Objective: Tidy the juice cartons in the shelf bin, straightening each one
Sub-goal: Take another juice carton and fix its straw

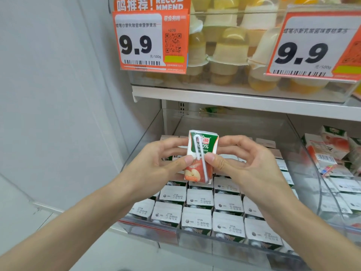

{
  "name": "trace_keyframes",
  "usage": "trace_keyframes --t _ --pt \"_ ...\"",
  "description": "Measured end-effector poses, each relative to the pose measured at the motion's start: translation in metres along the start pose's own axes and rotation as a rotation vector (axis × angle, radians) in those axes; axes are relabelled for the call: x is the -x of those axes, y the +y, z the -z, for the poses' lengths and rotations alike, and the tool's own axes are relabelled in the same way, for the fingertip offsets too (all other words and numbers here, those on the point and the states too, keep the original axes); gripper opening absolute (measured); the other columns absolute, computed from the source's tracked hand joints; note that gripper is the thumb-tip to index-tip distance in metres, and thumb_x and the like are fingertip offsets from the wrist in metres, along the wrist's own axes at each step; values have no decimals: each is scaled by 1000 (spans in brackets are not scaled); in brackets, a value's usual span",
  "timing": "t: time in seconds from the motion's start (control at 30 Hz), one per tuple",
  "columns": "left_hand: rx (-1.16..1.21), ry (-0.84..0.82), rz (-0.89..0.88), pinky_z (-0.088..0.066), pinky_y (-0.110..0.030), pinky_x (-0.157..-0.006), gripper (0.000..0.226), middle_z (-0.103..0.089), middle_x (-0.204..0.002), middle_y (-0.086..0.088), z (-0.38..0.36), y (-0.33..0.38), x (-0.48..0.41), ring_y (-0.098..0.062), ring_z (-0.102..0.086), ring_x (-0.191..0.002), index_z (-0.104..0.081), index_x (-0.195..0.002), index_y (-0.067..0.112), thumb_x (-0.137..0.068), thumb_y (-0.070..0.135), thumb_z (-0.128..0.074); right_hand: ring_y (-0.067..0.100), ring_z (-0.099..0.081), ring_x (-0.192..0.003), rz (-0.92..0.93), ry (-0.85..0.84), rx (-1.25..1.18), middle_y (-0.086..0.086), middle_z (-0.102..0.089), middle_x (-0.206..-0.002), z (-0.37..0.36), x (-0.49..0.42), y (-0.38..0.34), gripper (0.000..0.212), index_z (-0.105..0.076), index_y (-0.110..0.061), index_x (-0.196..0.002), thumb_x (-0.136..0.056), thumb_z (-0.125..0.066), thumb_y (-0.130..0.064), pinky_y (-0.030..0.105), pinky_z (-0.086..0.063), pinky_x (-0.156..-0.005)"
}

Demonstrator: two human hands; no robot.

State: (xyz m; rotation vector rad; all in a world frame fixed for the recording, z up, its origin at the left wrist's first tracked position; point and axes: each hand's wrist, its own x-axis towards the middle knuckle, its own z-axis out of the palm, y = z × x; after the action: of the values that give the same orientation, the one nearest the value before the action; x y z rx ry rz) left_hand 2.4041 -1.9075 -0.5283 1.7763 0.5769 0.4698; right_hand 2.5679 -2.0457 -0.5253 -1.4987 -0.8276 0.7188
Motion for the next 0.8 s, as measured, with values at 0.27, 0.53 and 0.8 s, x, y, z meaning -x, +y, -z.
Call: trace_keyframes --t 0.27,0.53,0.8 --pt "-5 -97 -69 -61 -35 -98 38 -78 -125 0 1 -6 0 -20 -75 -114 -60 -144 21 -106 16 -55 16 -80 -94 -99 66 -77 -3 -83 -100 1 0 6 21 -74 -8 -101 -86 -83 -19 40 -58 -95" --pt "203 -224 80 -58 -34 -104 46 -75 -132 -4 -9 -5 0 -21 -70 -125 -61 -144 18 -104 36 -47 23 -79 -105 -101 -15 -244 4 -81 -112 0 -3 9 22 -77 0 -103 -92 -75 -19 40 -63 -95" --pt "210 -120 41 -56 -34 -107 42 -78 -125 0 -8 -5 -2 -19 -74 -118 -66 -139 21 -101 38 -56 8 -73 -107 -25 -70 102 -7 -77 -113 0 -1 6 45 -77 -39 -118 -77 -85 -53 33 -57 -99"
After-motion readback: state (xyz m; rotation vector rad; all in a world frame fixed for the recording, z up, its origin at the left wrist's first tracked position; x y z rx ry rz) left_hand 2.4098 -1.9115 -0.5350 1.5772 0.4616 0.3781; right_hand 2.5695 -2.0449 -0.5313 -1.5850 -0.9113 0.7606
